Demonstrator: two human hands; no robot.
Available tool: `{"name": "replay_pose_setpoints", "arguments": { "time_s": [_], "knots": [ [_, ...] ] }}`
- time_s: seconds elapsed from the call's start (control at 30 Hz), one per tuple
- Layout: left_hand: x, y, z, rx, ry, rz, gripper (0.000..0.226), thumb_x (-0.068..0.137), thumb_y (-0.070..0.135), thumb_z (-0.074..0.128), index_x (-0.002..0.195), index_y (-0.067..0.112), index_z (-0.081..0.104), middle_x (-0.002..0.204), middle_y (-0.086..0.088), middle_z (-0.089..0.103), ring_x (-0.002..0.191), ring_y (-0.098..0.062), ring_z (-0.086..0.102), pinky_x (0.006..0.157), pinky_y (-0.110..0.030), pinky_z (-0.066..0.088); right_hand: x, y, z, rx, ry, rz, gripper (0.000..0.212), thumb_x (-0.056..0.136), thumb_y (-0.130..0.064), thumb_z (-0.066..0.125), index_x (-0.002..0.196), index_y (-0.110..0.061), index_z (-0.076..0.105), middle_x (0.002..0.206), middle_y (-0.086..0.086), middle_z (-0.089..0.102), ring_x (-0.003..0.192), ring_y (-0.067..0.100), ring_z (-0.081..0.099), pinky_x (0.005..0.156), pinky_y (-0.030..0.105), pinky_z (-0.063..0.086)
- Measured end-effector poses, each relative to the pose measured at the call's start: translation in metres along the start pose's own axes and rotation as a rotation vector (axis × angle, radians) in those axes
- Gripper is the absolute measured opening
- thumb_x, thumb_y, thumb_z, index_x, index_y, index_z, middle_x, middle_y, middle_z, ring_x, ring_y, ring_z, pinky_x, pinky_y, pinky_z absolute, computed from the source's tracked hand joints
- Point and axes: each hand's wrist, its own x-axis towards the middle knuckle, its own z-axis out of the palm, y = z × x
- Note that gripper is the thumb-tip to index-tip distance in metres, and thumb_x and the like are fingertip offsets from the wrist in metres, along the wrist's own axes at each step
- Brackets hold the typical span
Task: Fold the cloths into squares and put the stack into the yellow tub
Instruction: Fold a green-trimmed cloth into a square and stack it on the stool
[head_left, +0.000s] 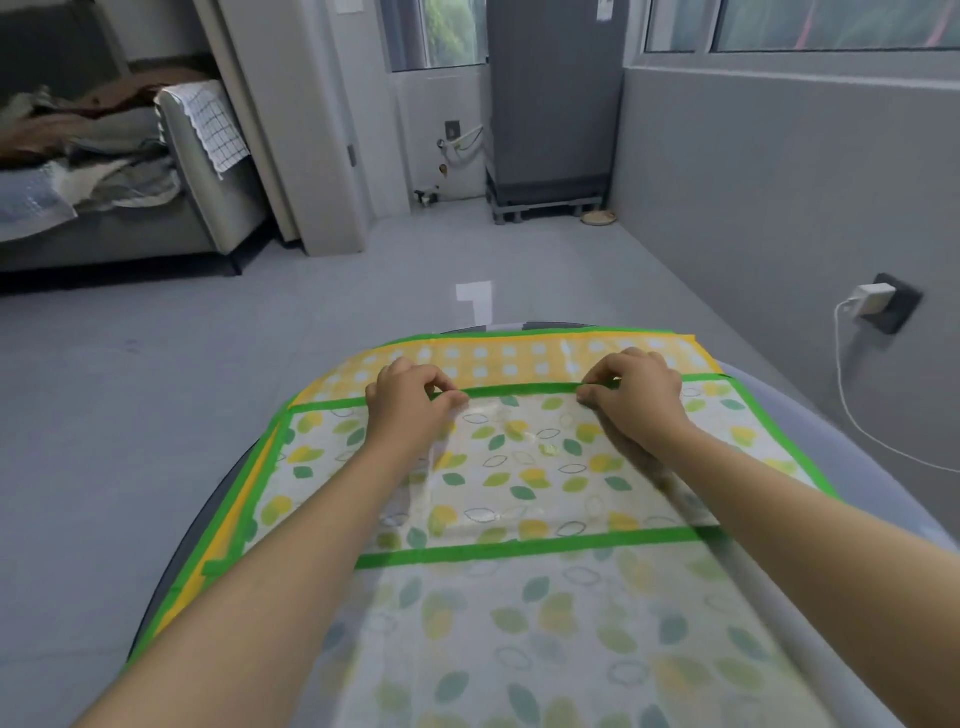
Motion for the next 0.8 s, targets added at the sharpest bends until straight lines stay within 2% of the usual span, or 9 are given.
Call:
{"name": "replay_pose_setpoints", "arguments": {
  "time_s": [0.1,0.17,0.27,0.33,0.4,0.47,0.6,0.7,0.8],
  "knots": [
    [-0.008,0.018,-0.023,-0.074,0.019,0.038,0.013,0.076,0.026,0.076,0.069,0.021,0.066,0.082,0.009,0.058,0.087,-0.016,0.054,0.096,-0.041,0.039,-0.01,-0.01,-0.025,0.127,0.006,0.005,0.009,0.082,-0.033,0.068,0.076,-0.026,0.066,0.092,-0.005,0.065,0.105,0.019,0.043,0.089,0.034,0.026],
    [-0.015,0.033,-0.043,-0.084,0.002,0.072,0.014,0.076,0.027,0.076,0.067,0.023,0.066,0.075,0.013,0.063,0.084,-0.015,0.059,0.093,-0.04,0.044,-0.019,-0.021,-0.049,0.122,0.016,-0.028,0.01,0.083,-0.032,0.067,0.082,-0.023,0.068,0.091,-0.005,0.067,0.094,0.013,0.039,0.093,0.035,0.028],
    [-0.032,0.052,-0.076,-0.076,-0.005,0.12,0.012,0.076,0.029,0.076,0.072,0.021,0.069,0.074,0.01,0.066,0.076,-0.012,0.06,0.068,-0.026,0.046,-0.037,-0.04,-0.087,0.095,0.007,-0.101,0.01,0.083,-0.034,0.067,0.083,-0.024,0.068,0.083,-0.007,0.066,0.086,0.011,0.045,0.094,0.036,0.032],
    [-0.049,0.062,-0.097,-0.021,-0.008,0.154,0.013,0.076,0.033,0.076,0.074,0.021,0.071,0.068,0.013,0.063,0.066,-0.01,0.055,0.058,-0.024,0.04,-0.05,-0.049,-0.109,0.117,-0.015,-0.151,0.007,0.081,-0.033,0.069,0.079,-0.026,0.068,0.077,-0.008,0.066,0.086,0.015,0.057,0.088,0.034,0.041],
    [-0.067,0.07,-0.115,0.024,-0.034,0.179,0.014,0.076,0.035,0.076,0.074,0.023,0.071,0.066,0.013,0.062,0.062,-0.008,0.054,0.059,-0.026,0.041,-0.067,-0.055,-0.127,0.103,-0.037,-0.183,0.006,0.079,-0.031,0.071,0.08,-0.025,0.07,0.075,-0.007,0.066,0.08,0.014,0.062,0.071,0.026,0.043],
    [-0.089,0.077,-0.132,0.106,-0.077,0.209,0.013,0.077,0.037,0.075,0.072,0.026,0.069,0.066,0.015,0.063,0.063,-0.005,0.055,0.061,-0.026,0.042,-0.086,-0.059,-0.142,0.034,-0.061,-0.221,0.008,0.079,-0.031,0.071,0.083,-0.025,0.072,0.068,-0.011,0.063,0.069,0.008,0.058,0.062,0.023,0.041],
    [-0.133,0.084,-0.154,0.241,-0.146,0.267,0.015,0.078,0.04,0.073,0.068,0.033,0.064,0.063,0.023,0.06,0.065,0.0,0.057,0.06,-0.025,0.042,-0.128,-0.063,-0.166,-0.062,-0.139,-0.294,0.004,0.076,-0.032,0.073,0.077,-0.028,0.074,0.061,-0.019,0.059,0.063,0.001,0.056,0.066,0.027,0.048],
    [-0.164,0.079,-0.159,0.202,-0.207,0.251,0.019,0.074,0.037,0.077,0.062,0.035,0.063,0.058,0.023,0.06,0.059,0.001,0.055,0.062,-0.027,0.045,-0.158,-0.057,-0.173,-0.065,-0.245,-0.335,0.003,0.074,-0.032,0.075,0.073,-0.029,0.074,0.059,-0.021,0.061,0.062,-0.006,0.057,0.057,0.009,0.04],
    [-0.192,0.068,-0.157,0.119,-0.293,0.219,0.016,0.073,0.032,0.079,0.062,0.032,0.067,0.057,0.026,0.061,0.053,0.002,0.052,0.057,-0.022,0.041,-0.181,-0.048,-0.169,-0.057,-0.357,-0.34,0.007,0.074,-0.031,0.076,0.069,-0.033,0.072,0.057,-0.021,0.062,0.06,-0.012,0.056,0.054,0.007,0.039]
  ]
}}
